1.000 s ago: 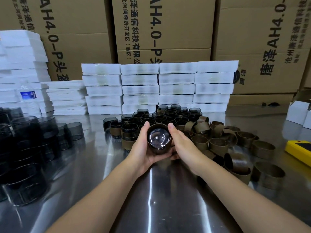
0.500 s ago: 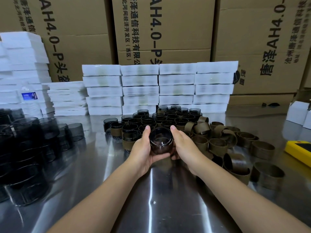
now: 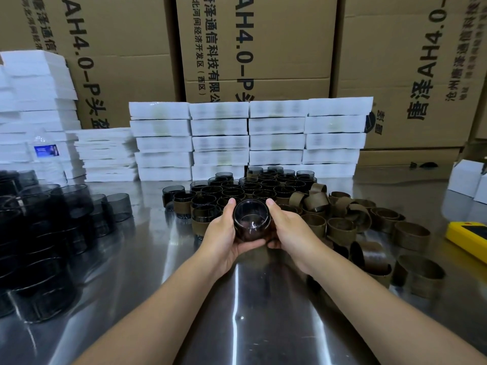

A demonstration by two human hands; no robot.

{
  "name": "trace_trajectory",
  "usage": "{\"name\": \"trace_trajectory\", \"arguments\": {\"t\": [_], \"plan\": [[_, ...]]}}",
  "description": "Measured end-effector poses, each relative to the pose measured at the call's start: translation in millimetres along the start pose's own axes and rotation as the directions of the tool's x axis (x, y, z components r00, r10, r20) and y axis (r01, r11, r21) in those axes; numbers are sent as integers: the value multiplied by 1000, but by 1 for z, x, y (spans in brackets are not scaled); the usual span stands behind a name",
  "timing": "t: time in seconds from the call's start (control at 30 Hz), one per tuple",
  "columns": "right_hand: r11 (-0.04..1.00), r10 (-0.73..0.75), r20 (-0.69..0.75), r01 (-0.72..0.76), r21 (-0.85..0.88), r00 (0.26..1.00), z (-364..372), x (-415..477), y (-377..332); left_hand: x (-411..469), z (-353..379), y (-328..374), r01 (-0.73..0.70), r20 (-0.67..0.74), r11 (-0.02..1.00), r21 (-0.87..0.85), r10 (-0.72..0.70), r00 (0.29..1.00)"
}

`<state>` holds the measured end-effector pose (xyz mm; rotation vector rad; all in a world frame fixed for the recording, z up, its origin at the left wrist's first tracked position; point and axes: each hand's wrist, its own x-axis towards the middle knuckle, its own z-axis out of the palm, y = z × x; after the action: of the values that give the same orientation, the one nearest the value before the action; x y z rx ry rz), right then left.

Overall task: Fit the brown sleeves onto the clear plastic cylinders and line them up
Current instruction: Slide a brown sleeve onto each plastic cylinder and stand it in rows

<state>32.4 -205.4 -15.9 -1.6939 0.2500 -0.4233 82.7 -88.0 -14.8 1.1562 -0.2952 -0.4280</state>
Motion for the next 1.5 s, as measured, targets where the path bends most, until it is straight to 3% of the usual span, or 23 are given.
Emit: {"name": "trace_trajectory", "arguments": {"t": [0.33,0.43,0.5,0.57,0.67,0.73,0.87,1.03,1.2,1.33,1.4,1.5], "plan": [[1000,22,27,-22,-1,999,0,0,-3,3,-1,-1,-23,-33,1000,10,23,999],[978,-48,-85,30,-206,995,-4,2,-2,8,-2,-5,-144,-135,979,145,164,977],[896,-209,-183,113,-429,961,-9,4,-1,13,-7,-9,-254,-191,861,440,366,911],[836,-281,-206,133,-532,937,-14,3,-3,14,-11,-11,-306,-124,697,649,493,861],[710,-241,-178,48,-703,954,-17,3,1,12,-14,-16,-356,55,427,831,574,817],[627,-189,-147,4,-779,971,-16,2,4,13,-15,-19,-366,124,315,876,586,801],[683,-132,-100,17,-731,986,-14,2,6,16,-19,-21,-376,147,313,872,565,812],[638,-178,-66,65,-767,982,-14,0,5,19,-21,-22,-425,202,323,846,542,816],[685,-221,-24,138,-715,975,-12,-1,7,17,-20,-21,-443,242,316,839,511,824],[652,-223,45,183,-735,974,-7,-2,11,17,-19,-21,-378,185,219,900,592,784],[661,-244,-23,149,-735,969,-8,-2,11,17,-19,-19,-328,121,192,925,669,733],[720,-213,-140,58,-692,967,-12,-1,8,19,-21,-16,-173,-46,238,956,702,711]]}}
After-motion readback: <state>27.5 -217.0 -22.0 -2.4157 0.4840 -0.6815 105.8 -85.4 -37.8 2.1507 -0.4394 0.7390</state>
